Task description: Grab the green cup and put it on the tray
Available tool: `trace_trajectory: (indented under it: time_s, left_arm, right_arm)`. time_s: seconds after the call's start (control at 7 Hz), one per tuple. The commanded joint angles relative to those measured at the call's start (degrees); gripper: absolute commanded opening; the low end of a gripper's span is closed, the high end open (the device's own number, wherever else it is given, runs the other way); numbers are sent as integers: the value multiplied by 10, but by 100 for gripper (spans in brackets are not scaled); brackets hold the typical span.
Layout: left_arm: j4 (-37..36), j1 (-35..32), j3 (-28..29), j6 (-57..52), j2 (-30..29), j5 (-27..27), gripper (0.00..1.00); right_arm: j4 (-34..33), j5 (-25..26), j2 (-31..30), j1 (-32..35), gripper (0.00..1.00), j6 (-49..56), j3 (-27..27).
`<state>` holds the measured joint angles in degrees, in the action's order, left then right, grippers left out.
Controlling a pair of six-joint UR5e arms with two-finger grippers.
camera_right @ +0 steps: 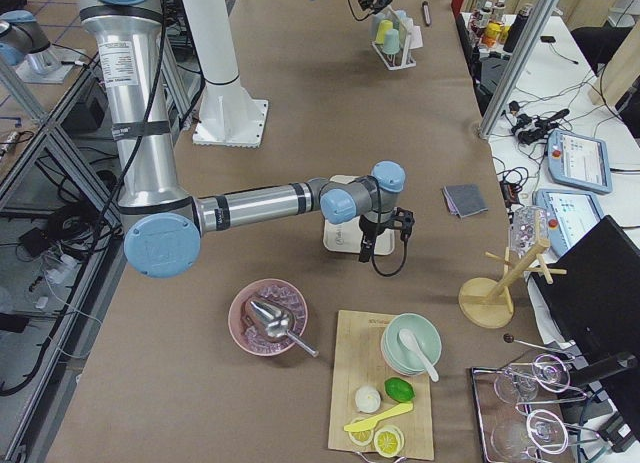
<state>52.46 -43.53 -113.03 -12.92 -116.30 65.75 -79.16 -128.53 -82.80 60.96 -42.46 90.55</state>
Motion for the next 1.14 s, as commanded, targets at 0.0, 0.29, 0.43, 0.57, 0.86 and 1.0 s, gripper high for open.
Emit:
trace_trajectory:
  time_s: [0.0,0.29,0.43,0.57,0.86,1.0]
  left_arm:
    - [-3,62,30,-25,-2,-143,98]
    - [1,83,61,-196,0,-218,99]
    - [2,100,75,-213,5,-248,99]
    - [1,137,102,-223,5,-276,99]
    - [15,147,127,-293,7,-326,99]
    - [16,151,147,-294,6,-345,99]
  right_arm:
    - [64,-1,1,-8,100,-2,-41]
    - [111,-2,-3,-17,99,-43,-63]
    - [111,-3,0,-18,96,-43,-63]
    - [111,-2,0,-24,93,-43,-64]
    - [111,-4,0,-30,54,-42,-64]
    - [111,-5,0,-30,22,-41,-63]
